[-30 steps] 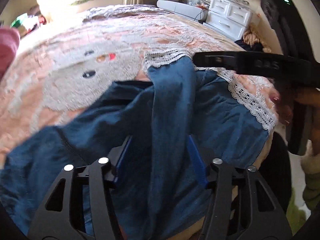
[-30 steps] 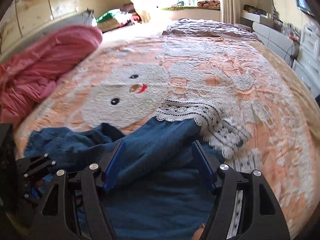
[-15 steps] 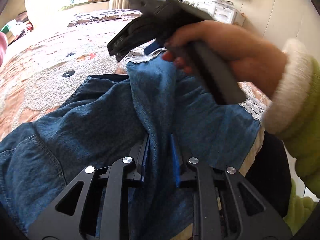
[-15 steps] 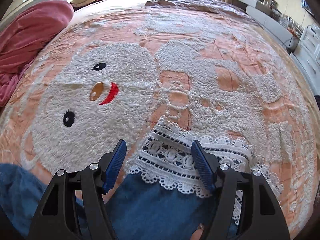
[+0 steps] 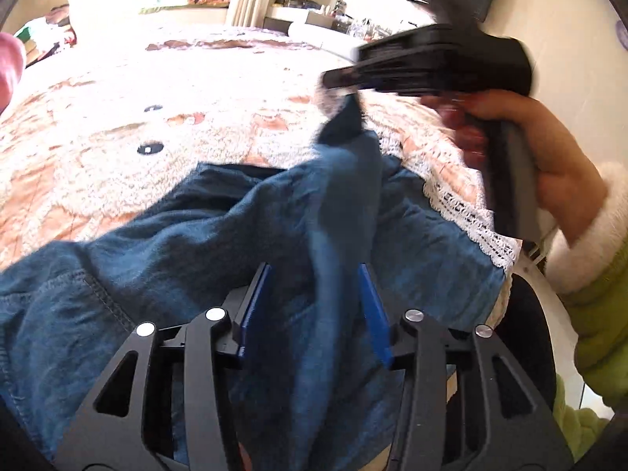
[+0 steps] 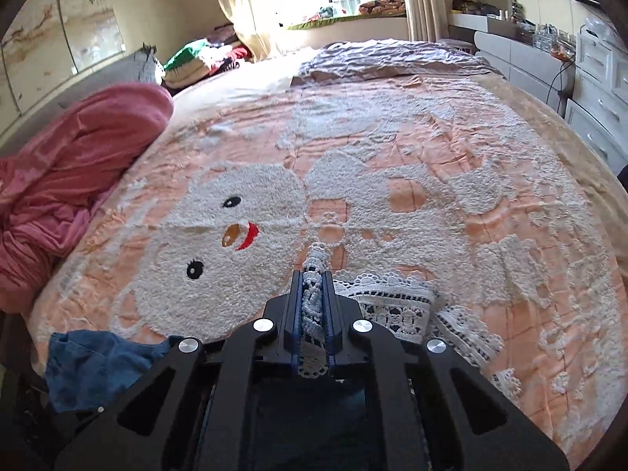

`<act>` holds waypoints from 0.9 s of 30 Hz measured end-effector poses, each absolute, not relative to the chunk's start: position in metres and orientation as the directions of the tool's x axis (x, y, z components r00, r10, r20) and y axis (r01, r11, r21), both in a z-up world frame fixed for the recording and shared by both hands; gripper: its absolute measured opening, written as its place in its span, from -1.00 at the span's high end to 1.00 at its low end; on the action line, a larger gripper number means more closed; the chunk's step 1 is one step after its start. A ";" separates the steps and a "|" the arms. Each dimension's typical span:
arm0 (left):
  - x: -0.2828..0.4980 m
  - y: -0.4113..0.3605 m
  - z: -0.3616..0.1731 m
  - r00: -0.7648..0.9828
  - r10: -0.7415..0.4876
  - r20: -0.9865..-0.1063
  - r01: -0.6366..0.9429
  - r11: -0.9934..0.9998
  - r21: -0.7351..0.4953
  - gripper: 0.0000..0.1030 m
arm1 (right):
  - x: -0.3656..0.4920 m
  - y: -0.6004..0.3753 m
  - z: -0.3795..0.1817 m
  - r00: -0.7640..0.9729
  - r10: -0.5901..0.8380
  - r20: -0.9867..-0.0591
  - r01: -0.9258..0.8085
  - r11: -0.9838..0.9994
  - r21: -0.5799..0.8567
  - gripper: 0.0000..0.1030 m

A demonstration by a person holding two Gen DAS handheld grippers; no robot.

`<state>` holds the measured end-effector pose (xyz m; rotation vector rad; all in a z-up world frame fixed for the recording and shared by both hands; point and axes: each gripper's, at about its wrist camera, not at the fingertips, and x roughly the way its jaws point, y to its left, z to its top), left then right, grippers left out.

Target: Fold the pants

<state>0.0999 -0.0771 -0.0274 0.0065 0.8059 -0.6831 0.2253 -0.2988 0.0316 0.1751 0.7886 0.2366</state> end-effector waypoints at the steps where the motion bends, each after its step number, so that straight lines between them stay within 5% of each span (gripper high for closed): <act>1: 0.100 -0.079 -0.025 0.496 -0.563 -0.661 0.570 0.785 -0.242 0.26 | 0.216 -0.306 0.038 0.695 0.278 -0.663 -0.140 0.957 0.255 0.84; 4: 0.093 -0.088 -0.023 0.477 -0.592 -0.650 0.615 0.753 -0.234 0.32 | 0.193 -0.327 0.050 0.723 0.300 -0.622 -0.123 0.942 0.311 0.84; 6: 0.087 -0.098 -0.023 0.454 -0.608 -0.651 0.655 0.723 -0.219 0.74 | 0.181 -0.338 0.053 0.733 0.310 -0.605 -0.108 0.932 0.346 0.84; 9: 0.076 -0.114 -0.027 0.436 -0.602 -0.669 0.703 0.692 -0.164 1.00 | 0.166 -0.354 0.054 0.751 0.303 -0.586 -0.075 0.922 0.380 0.84; 27: 0.052 -0.089 -0.012 0.410 -0.610 -0.678 0.750 0.648 -0.129 1.00 | 0.017 -0.413 -0.001 0.744 0.283 -0.605 0.116 0.838 0.534 0.84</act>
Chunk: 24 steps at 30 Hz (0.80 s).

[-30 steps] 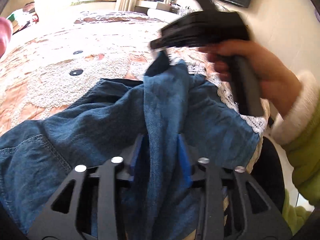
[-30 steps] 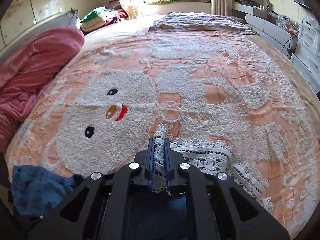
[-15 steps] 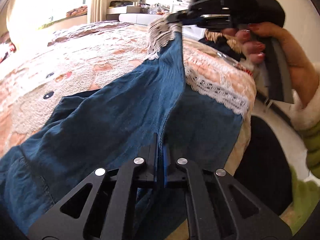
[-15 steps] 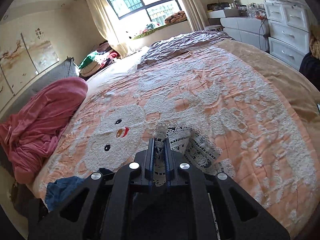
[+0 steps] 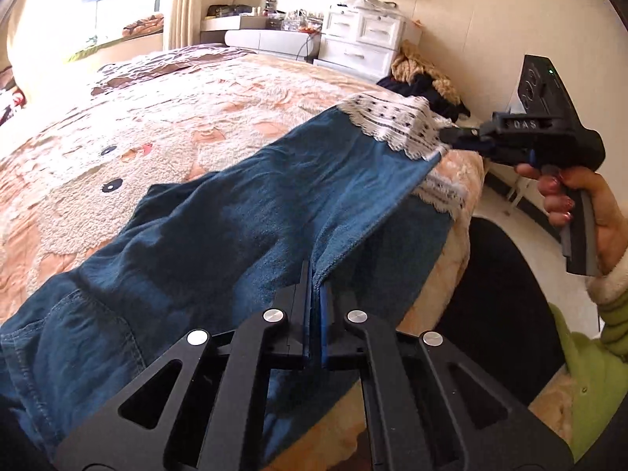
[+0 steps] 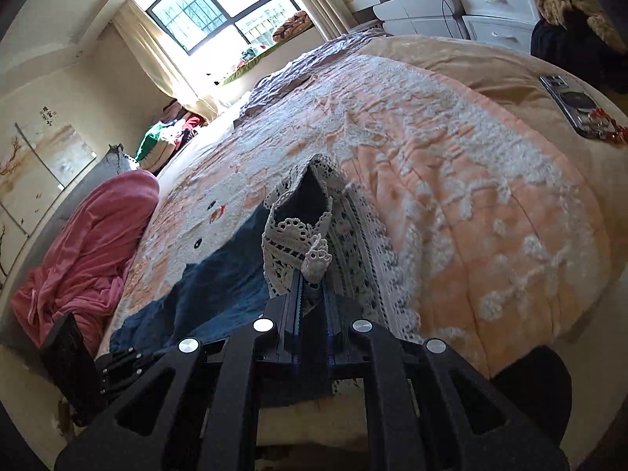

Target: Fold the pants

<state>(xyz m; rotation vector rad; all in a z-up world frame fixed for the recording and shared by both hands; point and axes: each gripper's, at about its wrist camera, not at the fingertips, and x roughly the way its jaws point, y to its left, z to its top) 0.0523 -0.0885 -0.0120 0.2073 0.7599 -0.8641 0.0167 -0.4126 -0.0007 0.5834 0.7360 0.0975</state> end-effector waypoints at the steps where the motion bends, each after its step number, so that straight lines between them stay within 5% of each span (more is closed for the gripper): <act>1: 0.051 -0.090 -0.014 0.403 -0.606 -0.686 0.752 0.647 -0.130 1.00 | 0.011 -0.413 -0.004 0.741 0.286 -0.608 0.117 0.836 0.536 0.84; 16: 0.024 -0.107 -0.042 0.365 -0.569 -0.737 0.793 0.604 -0.073 0.93 | -0.013 -0.427 -0.045 0.683 0.255 -0.685 0.193 0.841 0.505 0.84; 24: 0.028 -0.108 -0.048 0.374 -0.575 -0.728 0.786 0.613 -0.082 0.93 | -0.030 -0.410 -0.011 0.731 0.087 -0.676 0.174 0.936 0.308 0.62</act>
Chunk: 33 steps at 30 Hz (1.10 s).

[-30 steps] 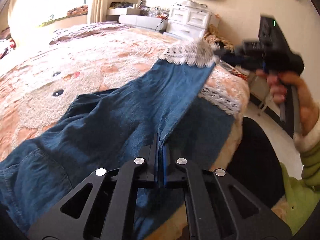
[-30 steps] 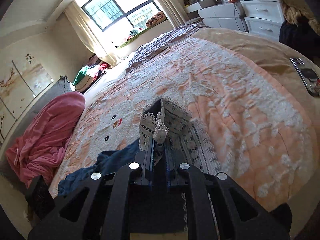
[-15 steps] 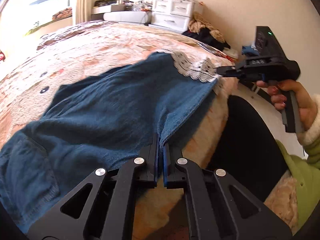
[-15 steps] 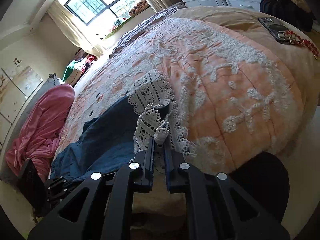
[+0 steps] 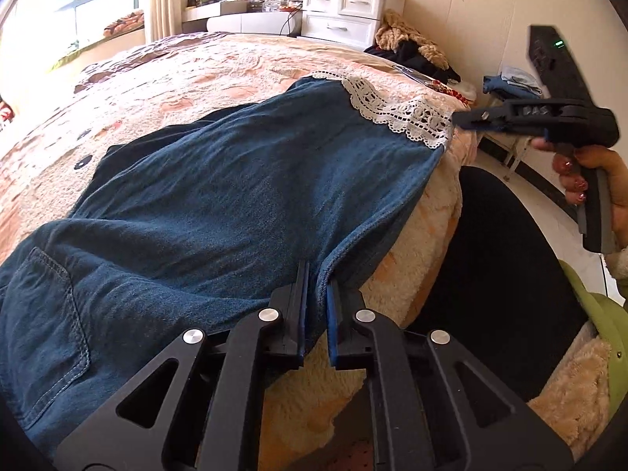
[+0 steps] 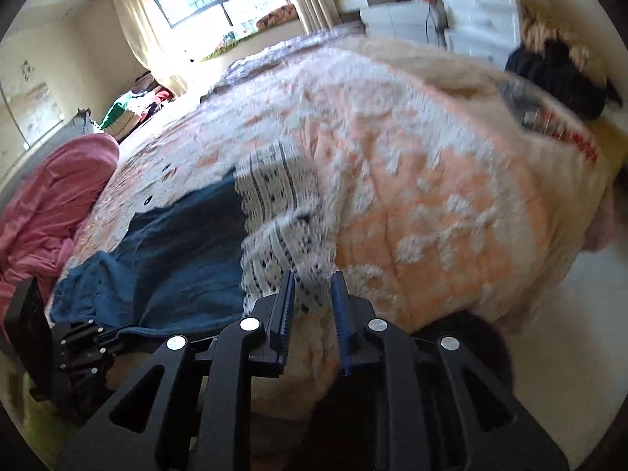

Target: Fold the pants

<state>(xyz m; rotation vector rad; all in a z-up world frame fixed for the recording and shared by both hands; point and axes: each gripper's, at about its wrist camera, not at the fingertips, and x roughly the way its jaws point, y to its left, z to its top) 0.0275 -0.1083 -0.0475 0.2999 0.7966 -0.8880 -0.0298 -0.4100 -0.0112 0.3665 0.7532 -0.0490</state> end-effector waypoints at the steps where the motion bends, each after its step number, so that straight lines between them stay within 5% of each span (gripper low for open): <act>1: 0.027 -0.108 -0.048 0.375 -0.576 -0.727 0.786 0.613 -0.080 0.93 | -0.032 -0.405 -0.004 0.752 0.070 -0.655 0.157 0.947 0.281 0.62; 6: 0.025 -0.110 -0.048 0.380 -0.575 -0.725 0.789 0.610 -0.070 0.92 | -0.010 -0.371 0.002 0.747 0.180 -0.640 -0.013 0.966 0.257 0.38; 11: 0.024 -0.108 -0.048 0.367 -0.585 -0.723 0.795 0.601 -0.083 0.84 | 0.030 -0.355 -0.045 0.612 0.204 -0.764 -0.013 0.969 0.249 0.36; 13: 0.024 -0.108 -0.047 0.358 -0.592 -0.722 0.799 0.594 -0.091 0.75 | 0.028 -0.355 -0.048 0.631 0.213 -0.746 -0.033 0.968 0.249 0.31; 15: 0.023 -0.105 -0.039 0.349 -0.613 -0.709 0.801 0.588 -0.114 0.44 | 0.024 -0.355 -0.042 0.636 0.228 -0.737 -0.053 0.966 0.253 0.27; 21: 0.047 -0.072 0.015 0.437 -0.662 -0.609 0.746 0.645 -0.165 0.14 | 0.020 -0.378 -0.002 0.724 0.269 -0.636 -0.110 0.954 0.280 0.04; 33: 0.186 -0.075 -0.007 0.440 -0.348 -0.827 0.579 0.814 -0.035 0.14 | 0.157 -0.425 0.015 0.674 0.274 -0.686 -0.152 0.960 0.234 -0.01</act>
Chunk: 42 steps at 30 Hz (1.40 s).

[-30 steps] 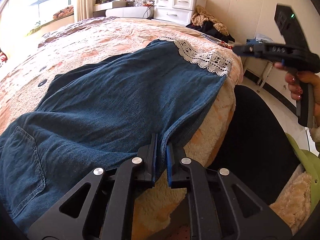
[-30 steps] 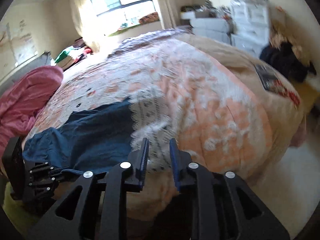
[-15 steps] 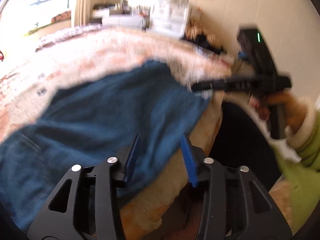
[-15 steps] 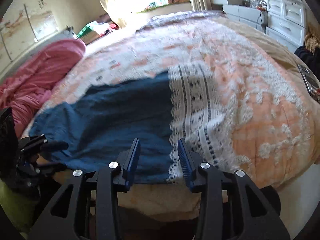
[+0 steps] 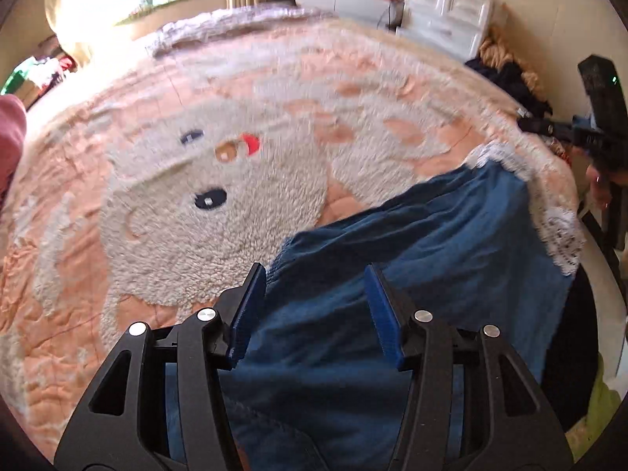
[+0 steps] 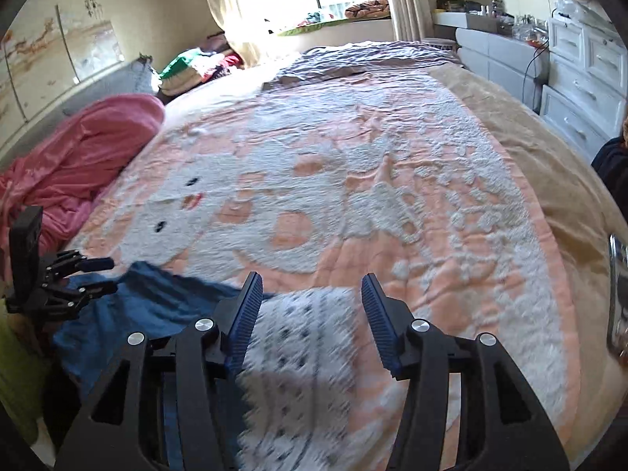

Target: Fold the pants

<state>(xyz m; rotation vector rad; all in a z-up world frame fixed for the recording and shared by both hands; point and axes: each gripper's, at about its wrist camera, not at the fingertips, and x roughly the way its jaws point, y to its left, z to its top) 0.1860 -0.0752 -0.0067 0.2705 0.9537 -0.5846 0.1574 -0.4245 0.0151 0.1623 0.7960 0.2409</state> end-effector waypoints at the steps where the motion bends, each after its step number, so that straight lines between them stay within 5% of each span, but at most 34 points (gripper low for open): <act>1: 0.192 -0.077 -0.012 0.430 -0.336 -0.838 0.573 0.819 -0.034 0.14 | 0.165 -0.425 0.011 0.655 0.290 -0.698 -0.176 0.957 0.232 -0.01; 7: 0.213 -0.085 -0.033 0.362 -0.356 -0.862 0.583 0.808 -0.089 0.15 | 0.183 -0.418 -0.007 0.595 0.340 -0.728 -0.265 0.939 0.221 0.00; 11: 0.218 -0.088 -0.036 0.317 -0.401 -0.859 0.576 0.801 -0.162 0.82 | 0.186 -0.413 -0.014 0.564 0.370 -0.738 -0.318 0.922 0.220 0.00; 15: 0.213 -0.090 -0.032 0.367 -0.377 -0.850 0.569 0.814 -0.115 0.94 | 0.197 -0.413 -0.031 0.503 0.383 -0.775 -0.330 0.914 0.238 -0.02; 19: 0.210 -0.086 -0.026 0.399 -0.391 -0.829 0.550 0.826 -0.125 0.95 | 0.196 -0.408 -0.040 0.481 0.384 -0.788 -0.365 0.905 0.218 0.04; 21: 0.211 -0.088 -0.026 0.407 -0.382 -0.830 0.548 0.829 -0.113 0.95 | 0.193 -0.408 -0.039 0.494 0.387 -0.779 -0.364 0.905 0.219 0.47; 26: 0.213 -0.090 -0.019 0.456 -0.375 -0.807 0.528 0.844 -0.094 0.95 | 0.180 -0.406 -0.016 0.590 0.382 -0.711 -0.372 0.911 0.180 0.68; 29: 0.217 -0.091 -0.012 0.510 -0.346 -0.788 0.500 0.864 -0.056 0.95 | 0.186 -0.410 -0.003 0.635 0.387 -0.668 -0.352 0.915 0.196 0.68; 34: 0.228 -0.098 -0.031 0.506 -0.297 -0.810 0.463 0.886 -0.035 0.93 | 0.218 -0.408 -0.039 0.572 0.298 -0.764 -0.256 0.950 0.179 0.63; 37: 0.231 -0.092 -0.039 0.506 -0.297 -0.810 0.441 0.896 -0.053 0.83 | 0.226 -0.414 -0.047 0.585 0.285 -0.759 -0.212 0.957 0.197 0.32; 42: 0.231 -0.077 -0.035 0.520 -0.315 -0.794 0.393 0.913 -0.105 0.50 | 0.217 -0.432 -0.035 0.632 0.281 -0.722 -0.155 0.959 0.237 0.12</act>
